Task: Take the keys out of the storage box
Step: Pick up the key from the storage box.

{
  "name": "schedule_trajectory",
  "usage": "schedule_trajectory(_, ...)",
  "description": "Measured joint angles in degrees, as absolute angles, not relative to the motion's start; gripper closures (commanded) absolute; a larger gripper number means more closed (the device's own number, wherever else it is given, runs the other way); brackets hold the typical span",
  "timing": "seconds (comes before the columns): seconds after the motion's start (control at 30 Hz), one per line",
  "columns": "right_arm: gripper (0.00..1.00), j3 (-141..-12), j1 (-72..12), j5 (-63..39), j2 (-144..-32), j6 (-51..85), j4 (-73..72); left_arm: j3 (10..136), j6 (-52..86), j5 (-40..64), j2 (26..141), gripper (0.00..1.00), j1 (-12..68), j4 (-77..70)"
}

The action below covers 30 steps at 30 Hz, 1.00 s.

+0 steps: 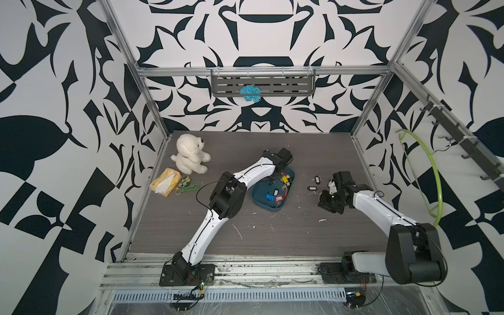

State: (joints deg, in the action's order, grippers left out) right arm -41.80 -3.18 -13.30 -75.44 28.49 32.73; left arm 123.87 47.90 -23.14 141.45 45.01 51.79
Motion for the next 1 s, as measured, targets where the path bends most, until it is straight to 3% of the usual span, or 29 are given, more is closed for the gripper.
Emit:
schedule_trajectory(0.77, 0.81, -41.8, -3.2, -13.3, -75.0, 28.5, 33.2, 117.5, 42.9, -19.1, 123.8, 1.0, 46.7, 54.7)
schedule_trajectory(1.0, 0.81, -41.8, -3.2, -13.3, -73.1, 28.5, 33.8, 107.2, 40.1, -17.8, 113.8, 1.0, 40.3, 55.1)
